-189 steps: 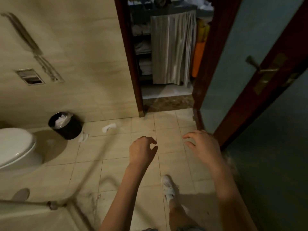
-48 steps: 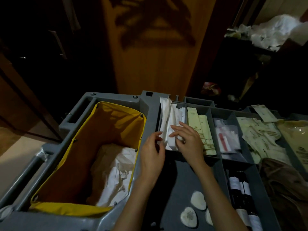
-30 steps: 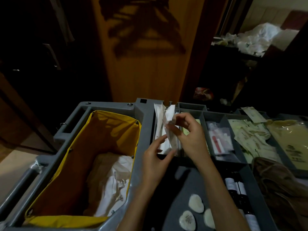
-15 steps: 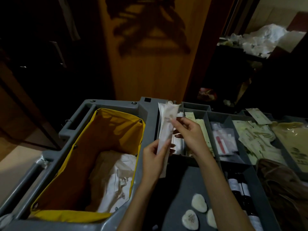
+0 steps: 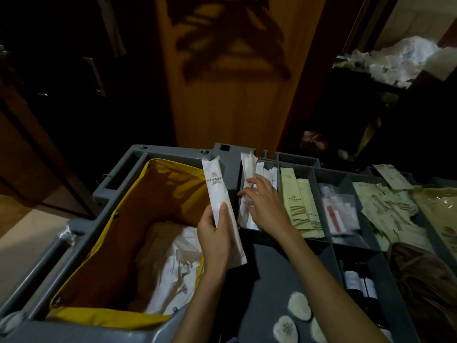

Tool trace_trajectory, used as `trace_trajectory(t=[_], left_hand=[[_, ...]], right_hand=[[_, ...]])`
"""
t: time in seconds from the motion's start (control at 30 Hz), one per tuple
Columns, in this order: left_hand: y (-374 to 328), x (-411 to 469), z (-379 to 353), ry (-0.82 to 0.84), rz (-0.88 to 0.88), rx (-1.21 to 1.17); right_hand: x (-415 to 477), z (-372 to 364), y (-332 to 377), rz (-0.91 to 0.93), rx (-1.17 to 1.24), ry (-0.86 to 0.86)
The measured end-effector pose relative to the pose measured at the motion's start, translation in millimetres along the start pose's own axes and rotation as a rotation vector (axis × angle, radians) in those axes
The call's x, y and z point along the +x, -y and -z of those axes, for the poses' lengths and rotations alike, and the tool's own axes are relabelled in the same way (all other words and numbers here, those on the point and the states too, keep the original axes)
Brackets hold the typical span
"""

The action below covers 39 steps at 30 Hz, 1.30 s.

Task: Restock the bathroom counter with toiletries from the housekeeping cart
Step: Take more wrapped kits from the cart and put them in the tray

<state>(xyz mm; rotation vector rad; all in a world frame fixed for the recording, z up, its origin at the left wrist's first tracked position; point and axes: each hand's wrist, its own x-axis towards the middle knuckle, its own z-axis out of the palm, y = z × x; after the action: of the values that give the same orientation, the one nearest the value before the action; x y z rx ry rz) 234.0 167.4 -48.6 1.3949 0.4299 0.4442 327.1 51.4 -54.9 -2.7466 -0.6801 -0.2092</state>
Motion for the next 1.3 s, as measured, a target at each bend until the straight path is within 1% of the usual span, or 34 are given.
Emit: trace_trajectory(t=[0.13, 0.43, 0.5, 0.6, 0.67, 0.73, 0.8, 0.87, 1.0, 1.1, 1.23, 1.3], left_hand=[[-3, -2, -1, 0.011, -0.003, 0.010], [-5, -5, -1, 0.047, 0.007, 0.039], [-6, -7, -1, 0.054, 0.003, 0.044], [-6, -6, 0, 0.056, -0.008, 0.059], [-5, -7, 0, 0.057, -0.002, 0.071], [-3, -9, -1, 0.065, -0.001, 0.090], [-2, -13, -4, 0.090, -0.015, 0.095], [-4, -20, -10, 0.143, -0.035, 0.081], [-18, -37, -26, 0.281, -0.075, 0.051], [-30, -49, -42, 0.393, -0.096, 0.035], [-38, -82, -69, 0.565, -0.017, 0.012], [-40, -106, -83, 0.674, 0.029, 0.007]], right_hand=[[-1, 2, 3, 0.027, -0.087, -0.112], [-5, 0, -6, 0.028, -0.108, -0.100], [-6, 2, -6, 0.043, -0.091, -0.157], [-7, 10, -9, 0.046, -0.030, -0.314], [-12, 19, -8, -0.019, 0.104, -0.430], [-19, 31, -5, -0.123, 0.404, -0.526], [-25, 49, 3, -0.262, 0.717, -0.568], [-33, 68, 8, -0.321, 0.869, -0.638], [-59, 106, 7, -0.367, 0.923, -0.749], [-85, 125, -5, -0.466, 0.986, -0.812], [-133, 141, -28, -0.643, 1.083, -0.831], [-161, 146, -38, -0.724, 1.071, -0.826]])
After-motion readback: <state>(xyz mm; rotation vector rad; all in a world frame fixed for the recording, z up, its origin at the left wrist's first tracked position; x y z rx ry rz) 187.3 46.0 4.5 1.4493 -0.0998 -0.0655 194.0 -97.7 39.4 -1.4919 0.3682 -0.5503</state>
